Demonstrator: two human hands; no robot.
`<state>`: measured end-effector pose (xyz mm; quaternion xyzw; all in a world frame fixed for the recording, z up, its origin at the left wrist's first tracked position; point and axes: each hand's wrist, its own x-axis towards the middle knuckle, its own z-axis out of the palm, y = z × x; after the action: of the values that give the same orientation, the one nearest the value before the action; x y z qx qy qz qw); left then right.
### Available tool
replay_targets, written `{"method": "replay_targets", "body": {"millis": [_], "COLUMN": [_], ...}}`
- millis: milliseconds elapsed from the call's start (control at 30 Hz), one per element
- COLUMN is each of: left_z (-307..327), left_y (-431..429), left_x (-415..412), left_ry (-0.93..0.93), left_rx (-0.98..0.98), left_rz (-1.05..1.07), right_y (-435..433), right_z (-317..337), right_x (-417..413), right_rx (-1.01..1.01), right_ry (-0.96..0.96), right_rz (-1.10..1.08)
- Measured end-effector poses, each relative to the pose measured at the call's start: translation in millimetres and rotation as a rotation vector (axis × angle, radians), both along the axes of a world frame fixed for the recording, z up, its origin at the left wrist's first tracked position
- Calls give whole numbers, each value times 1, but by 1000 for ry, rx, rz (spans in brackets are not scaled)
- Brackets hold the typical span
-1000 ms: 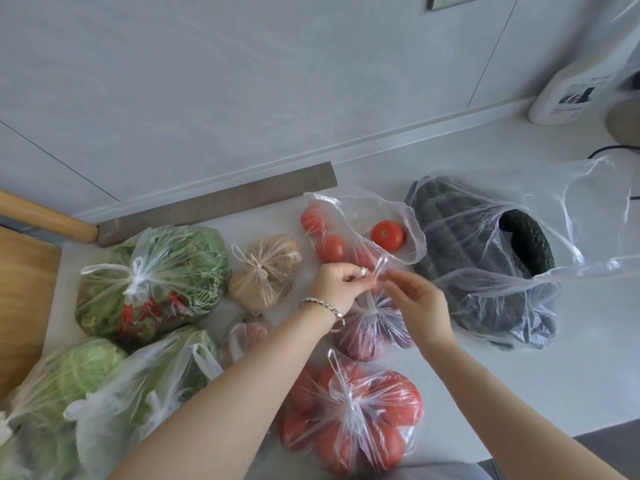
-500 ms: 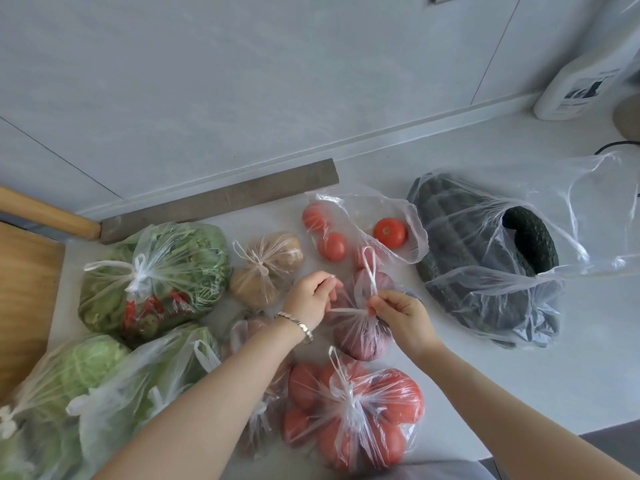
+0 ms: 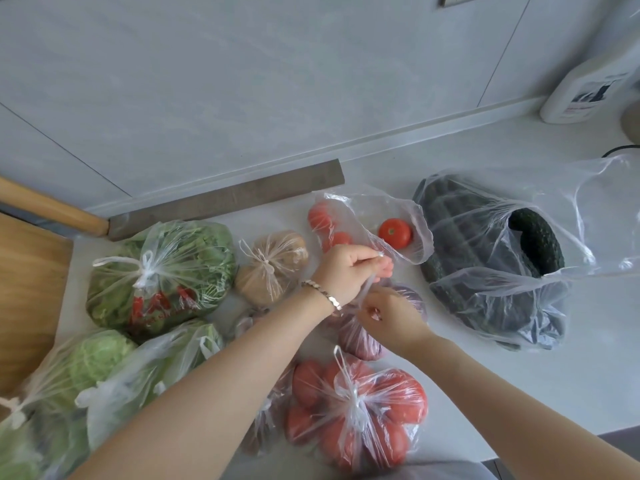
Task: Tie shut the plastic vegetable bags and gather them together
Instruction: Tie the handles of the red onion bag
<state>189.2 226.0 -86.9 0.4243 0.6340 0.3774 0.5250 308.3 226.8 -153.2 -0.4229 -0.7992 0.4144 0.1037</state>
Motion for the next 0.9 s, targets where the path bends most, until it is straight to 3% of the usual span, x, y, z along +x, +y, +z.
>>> {"method": "replay_targets", "body": {"millis": [100, 300, 367, 500, 667, 900], "left_z": [-3, -28, -32, -34, -40, -40], "left_y": [5, -15, -26, -34, -37, -31], "left_x": [3, -16, -16, -11, -9, 1], "left_ry": [27, 519, 529, 474, 617, 641], "left_rx": [-39, -127, -105, -3, -34, -104], "left_rz": [-38, 189, 235, 50, -61, -170], "right_y": [-1, 2, 4, 7, 9, 2], "right_z": [-3, 9, 10, 9, 9, 1], "right_x": [-2, 1, 2, 4, 9, 10], "right_rx": [-158, -479, -544, -644, -607, -447], "right_ry": [15, 135, 165, 217, 273, 328], "right_rz": [-118, -378, -407, -426, -505, -569]}}
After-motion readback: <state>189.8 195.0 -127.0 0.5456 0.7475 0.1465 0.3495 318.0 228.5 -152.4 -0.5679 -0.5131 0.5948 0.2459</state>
